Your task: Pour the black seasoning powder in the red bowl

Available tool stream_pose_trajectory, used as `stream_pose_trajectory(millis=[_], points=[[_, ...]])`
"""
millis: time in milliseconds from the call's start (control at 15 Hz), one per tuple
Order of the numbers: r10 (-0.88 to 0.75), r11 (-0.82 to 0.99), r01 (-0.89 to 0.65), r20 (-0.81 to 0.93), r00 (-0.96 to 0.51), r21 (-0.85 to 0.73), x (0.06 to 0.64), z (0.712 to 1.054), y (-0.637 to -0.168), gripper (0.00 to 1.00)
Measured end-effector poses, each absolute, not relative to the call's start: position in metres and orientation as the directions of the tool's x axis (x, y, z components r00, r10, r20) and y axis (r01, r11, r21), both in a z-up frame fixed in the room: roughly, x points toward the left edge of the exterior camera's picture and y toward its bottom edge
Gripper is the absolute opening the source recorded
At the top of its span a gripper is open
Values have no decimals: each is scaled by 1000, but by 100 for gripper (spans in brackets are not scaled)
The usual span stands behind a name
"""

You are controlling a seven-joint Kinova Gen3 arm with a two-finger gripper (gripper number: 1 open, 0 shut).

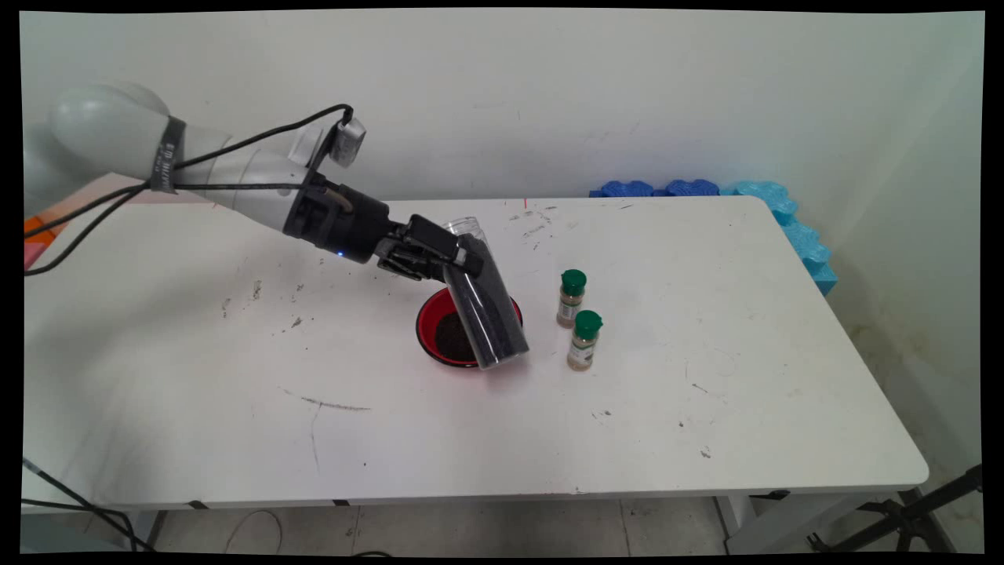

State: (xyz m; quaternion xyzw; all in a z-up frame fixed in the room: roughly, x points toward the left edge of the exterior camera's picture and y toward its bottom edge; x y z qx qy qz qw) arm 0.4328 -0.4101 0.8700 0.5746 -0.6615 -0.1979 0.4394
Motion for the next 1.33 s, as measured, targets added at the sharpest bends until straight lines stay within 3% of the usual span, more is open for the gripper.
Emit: stream_pose_trajectory(millis=[600,1333], points=[[-723,644,-554,655,-217,528,441,896,-392,0],[-454,846,-469,805,-382,254,472,944,-377,0]])
